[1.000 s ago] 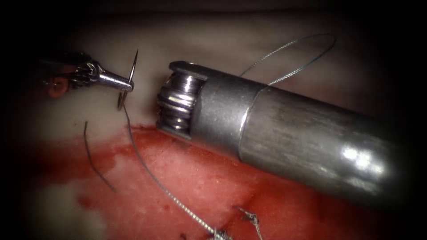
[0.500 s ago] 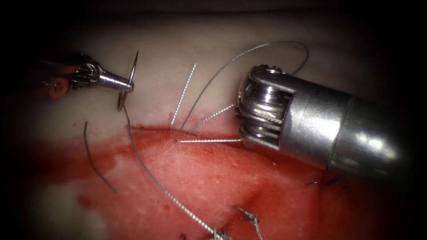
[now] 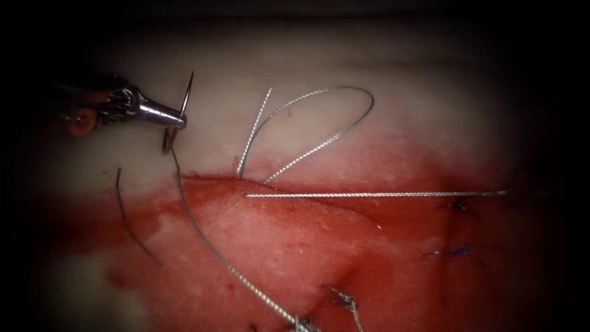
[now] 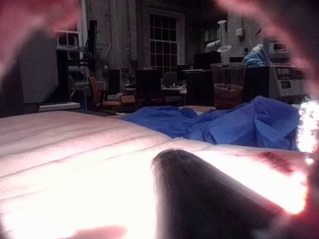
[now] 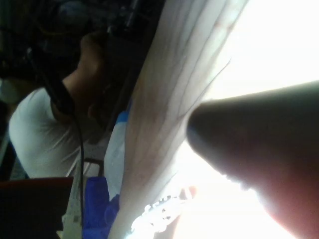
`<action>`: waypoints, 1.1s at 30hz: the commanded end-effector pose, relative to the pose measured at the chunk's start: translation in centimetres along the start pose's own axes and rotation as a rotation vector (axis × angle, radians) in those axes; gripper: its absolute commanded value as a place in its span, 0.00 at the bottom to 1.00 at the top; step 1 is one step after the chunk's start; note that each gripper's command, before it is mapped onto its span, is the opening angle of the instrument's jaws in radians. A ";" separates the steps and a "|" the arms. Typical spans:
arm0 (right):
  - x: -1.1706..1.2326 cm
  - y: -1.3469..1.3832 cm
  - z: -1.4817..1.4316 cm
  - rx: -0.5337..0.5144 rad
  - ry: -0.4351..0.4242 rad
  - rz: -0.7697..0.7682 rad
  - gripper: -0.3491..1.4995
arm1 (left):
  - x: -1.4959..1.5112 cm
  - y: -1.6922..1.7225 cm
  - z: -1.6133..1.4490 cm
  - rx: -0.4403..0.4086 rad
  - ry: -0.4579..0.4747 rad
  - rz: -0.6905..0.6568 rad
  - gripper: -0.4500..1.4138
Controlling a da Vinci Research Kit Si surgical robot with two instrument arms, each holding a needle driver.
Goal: Wound Closure
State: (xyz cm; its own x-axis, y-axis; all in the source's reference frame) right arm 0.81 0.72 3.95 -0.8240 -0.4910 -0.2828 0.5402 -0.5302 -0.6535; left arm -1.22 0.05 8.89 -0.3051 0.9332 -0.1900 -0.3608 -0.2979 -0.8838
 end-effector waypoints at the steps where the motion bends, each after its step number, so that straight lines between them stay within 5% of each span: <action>1: 0.15 -0.19 -0.17 0.008 -0.012 0.031 0.00 | 0.16 0.04 -0.06 0.000 0.008 0.006 0.00; 7: 0.77 -0.49 -0.27 0.006 -0.019 0.177 0.00 | 0.15 0.04 -0.06 -0.001 0.008 0.006 0.00; 11: 0.90 -0.55 -0.32 0.018 -0.019 0.178 0.00 | 0.16 0.04 -0.06 -0.001 0.008 0.006 0.00; 12: 0.91 -0.54 -0.35 0.019 -0.020 0.179 0.12 | 0.16 0.04 -0.06 0.000 0.008 0.006 0.00; 13: 0.88 -0.50 -0.44 0.000 -0.026 0.118 0.39 | 0.16 0.04 -0.05 0.000 0.009 0.006 0.00; 14: 0.86 -0.46 -0.50 -0.009 -0.031 0.116 0.52 | 0.16 0.04 -0.05 0.000 0.009 0.006 0.00; 16: 0.77 -0.35 -0.67 -0.013 -0.045 0.109 0.63 | 0.16 0.04 -0.05 0.000 0.009 0.005 0.00; 22: 0.14 0.15 -1.11 0.045 -0.179 0.016 0.70 | 0.16 0.04 -0.05 0.001 0.009 0.005 0.00; 25: -0.34 0.45 -1.21 0.015 -0.153 0.011 0.80 | 0.16 0.04 -0.05 0.000 0.009 0.005 0.00; 33: -1.72 1.16 -0.79 -0.059 -0.063 -0.126 0.81 | 0.16 0.05 -0.05 0.000 0.009 0.005 0.00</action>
State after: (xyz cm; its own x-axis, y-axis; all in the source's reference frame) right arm 2.60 1.43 3.28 -0.8738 -0.4590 -0.1607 0.4202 -0.5460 -0.7248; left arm -1.23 0.05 8.89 -0.3038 0.9338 -0.1892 -0.3609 -0.2965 -0.8842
